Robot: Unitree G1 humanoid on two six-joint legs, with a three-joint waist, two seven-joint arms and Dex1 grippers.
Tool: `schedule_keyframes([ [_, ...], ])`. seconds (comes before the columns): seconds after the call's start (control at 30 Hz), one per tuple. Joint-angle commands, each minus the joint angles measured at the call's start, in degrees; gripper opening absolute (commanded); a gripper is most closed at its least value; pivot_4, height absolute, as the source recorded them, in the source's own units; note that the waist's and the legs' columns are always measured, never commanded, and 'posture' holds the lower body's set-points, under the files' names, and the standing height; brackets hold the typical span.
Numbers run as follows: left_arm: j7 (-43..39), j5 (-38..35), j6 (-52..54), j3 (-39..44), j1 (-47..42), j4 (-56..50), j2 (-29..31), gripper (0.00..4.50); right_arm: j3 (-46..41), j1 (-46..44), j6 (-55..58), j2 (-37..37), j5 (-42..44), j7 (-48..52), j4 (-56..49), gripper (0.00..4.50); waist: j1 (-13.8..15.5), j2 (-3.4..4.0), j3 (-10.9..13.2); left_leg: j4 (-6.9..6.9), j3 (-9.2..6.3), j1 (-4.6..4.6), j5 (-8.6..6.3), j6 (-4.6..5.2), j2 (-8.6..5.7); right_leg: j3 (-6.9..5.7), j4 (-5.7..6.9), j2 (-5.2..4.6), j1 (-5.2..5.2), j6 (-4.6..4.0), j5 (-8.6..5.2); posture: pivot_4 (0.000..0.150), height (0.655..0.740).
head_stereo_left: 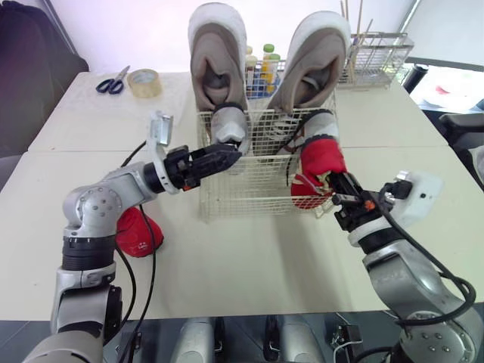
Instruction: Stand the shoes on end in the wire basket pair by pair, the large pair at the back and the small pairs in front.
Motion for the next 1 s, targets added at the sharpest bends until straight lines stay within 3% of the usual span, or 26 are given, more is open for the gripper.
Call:
schedule_keyframes([
  [0.03,-0.37,-0.05,-0.46,0.13,-0.75,-0.92,-0.24,3.17,-0.18,1.71,0.7,-1.95,3.73,-2.31,1.79,0.03,0.02,-0.02,-0.02,0.0,0.0,0.0,0.0,0.0,0.0,0.0,0.0,0.0,0.01,0.0,0.0,0.15,0.74],
  [0.3,0.42,-0.3,-0.22,0.77,-0.24,-1.79,0.12,3.17,3.77,1.74,3.63,-11.19,1.83,-3.14,4.03,0.03,-0.03,-0.22,-0.19,0.0,-0.03,0.02,-0.01,0.01,0.0,0.0,-0.01,0.0,0.03,0.0,0.0,0.15,0.74],
  [0.4,0.67,-0.32,-0.22,0.88,-0.18,-1.9,0.16,3.17,3.73,2.36,3.15,-13.53,0.88,-2.7,4.47,1.08,-0.03,-0.36,-0.3,0.0,-0.04,0.03,-0.01,0.01,0.01,0.0,-0.01,0.0,0.03,-0.01,0.0,0.15,0.74],
  [0.6,0.86,-0.39,-0.25,1.15,-0.12,-1.77,0.27,3.17,4.69,2.29,-0.68,-20.34,-5.22,3.45,2.26,3.93,-0.15,-0.41,-0.38,0.01,-0.01,0.04,-0.01,0.01,0.01,0.03,0.0,-0.01,0.04,-0.01,0.0,0.15,0.74],
  [1.0,0.11,0.53,-0.97,0.51,-0.51,-0.35,-0.24,3.17,3.37,10.43,-7.84,-24.62,-12.9,13.69,-1.67,3.93,-0.01,-0.4,-0.38,-0.01,-0.01,0.02,-0.01,0.01,0.02,0.03,-0.04,0.0,0.02,0.0,-0.01,0.15,0.74],
])
